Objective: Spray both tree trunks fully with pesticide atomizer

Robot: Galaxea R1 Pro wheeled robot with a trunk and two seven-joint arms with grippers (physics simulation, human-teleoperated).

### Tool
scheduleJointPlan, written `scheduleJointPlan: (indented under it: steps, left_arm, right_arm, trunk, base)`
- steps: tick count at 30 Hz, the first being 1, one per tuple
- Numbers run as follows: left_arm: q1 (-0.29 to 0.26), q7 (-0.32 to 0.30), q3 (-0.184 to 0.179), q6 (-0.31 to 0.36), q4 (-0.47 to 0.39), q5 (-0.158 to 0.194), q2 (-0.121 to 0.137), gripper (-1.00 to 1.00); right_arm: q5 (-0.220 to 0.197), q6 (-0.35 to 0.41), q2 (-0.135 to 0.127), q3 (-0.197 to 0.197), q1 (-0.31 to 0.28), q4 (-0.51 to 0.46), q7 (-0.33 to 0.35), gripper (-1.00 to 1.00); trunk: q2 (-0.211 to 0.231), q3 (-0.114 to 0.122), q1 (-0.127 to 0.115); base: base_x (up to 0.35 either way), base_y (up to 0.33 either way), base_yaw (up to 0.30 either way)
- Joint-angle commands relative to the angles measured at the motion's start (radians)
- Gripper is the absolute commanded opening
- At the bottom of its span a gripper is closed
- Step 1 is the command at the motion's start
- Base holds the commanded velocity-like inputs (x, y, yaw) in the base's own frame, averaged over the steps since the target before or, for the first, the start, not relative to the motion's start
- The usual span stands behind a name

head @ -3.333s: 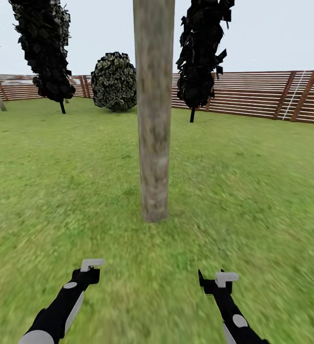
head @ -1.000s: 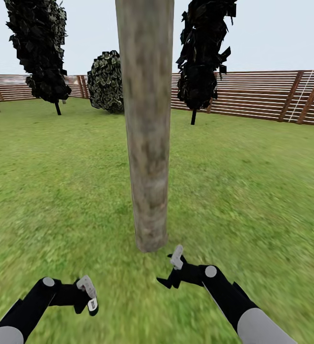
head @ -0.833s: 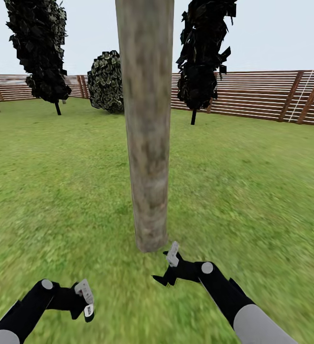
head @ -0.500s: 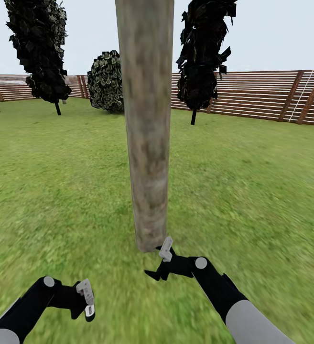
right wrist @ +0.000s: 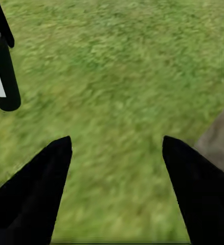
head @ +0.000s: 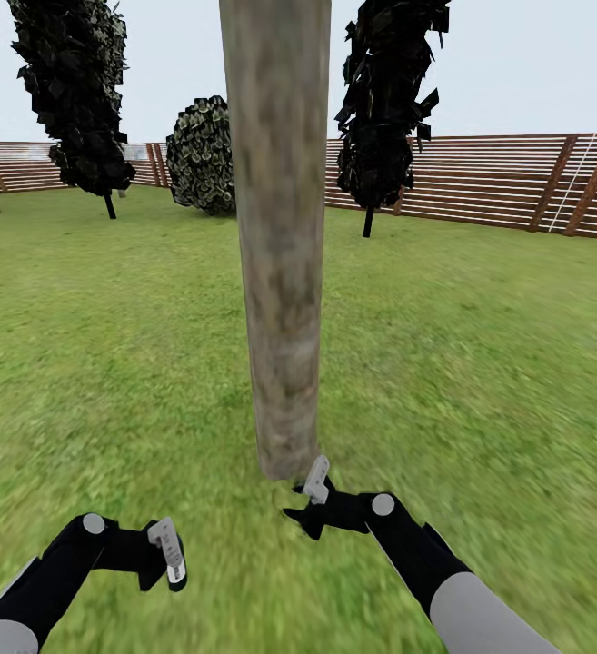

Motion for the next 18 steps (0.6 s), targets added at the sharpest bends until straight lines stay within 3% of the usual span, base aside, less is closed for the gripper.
scheduleJointPlan:
  steps: [1,11,14,16,17,18]
  left_arm:
    - [0.0,0.0,0.0,-0.001,-0.001,0.001,0.0,-1.0]
    - [-0.001,-0.003,-0.005,-0.004,-0.002,0.0,-0.003,-1.0]
    - [-0.001,-0.003,-0.007,-0.011,-0.002,-0.003,-0.01,-1.0]
    - [-0.002,-0.004,-0.024,-0.025,-0.002,-0.006,-0.021,-1.0]
    - [-0.004,-0.004,-0.042,-0.027,-0.002,-0.006,-0.022,-1.0]
    - [-0.008,-0.003,-0.109,-0.029,-0.002,-0.007,-0.028,-1.0]
  right_arm:
    - [0.0,-0.001,0.0,0.0,0.0,0.006,0.0,-1.0]
    - [0.023,-0.001,-0.001,0.003,0.0,0.025,0.001,-1.0]
    - [0.097,-0.001,0.0,0.004,0.0,0.025,0.003,-1.0]
    - [0.173,-0.001,0.002,0.005,0.0,0.024,0.004,-1.0]
    - [0.186,-0.001,0.003,0.005,0.0,0.024,0.004,-1.0]
    - [0.204,-0.001,0.004,0.005,0.0,0.024,0.005,-1.0]
  trunk:
    - [0.0,0.0,0.0]
    - [0.0,0.0,0.0]
    - [0.0,0.0,0.0]
    - [0.0,0.0,0.0]
    - [0.0,0.0,0.0]
    - [0.0,0.0,0.0]
  base:
    - [0.0,0.0,0.0]
    - [0.0,0.0,0.0]
    - [0.0,0.0,0.0]
    - [0.0,0.0,0.0]
    - [0.0,0.0,0.0]
    - [0.0,0.0,0.0]
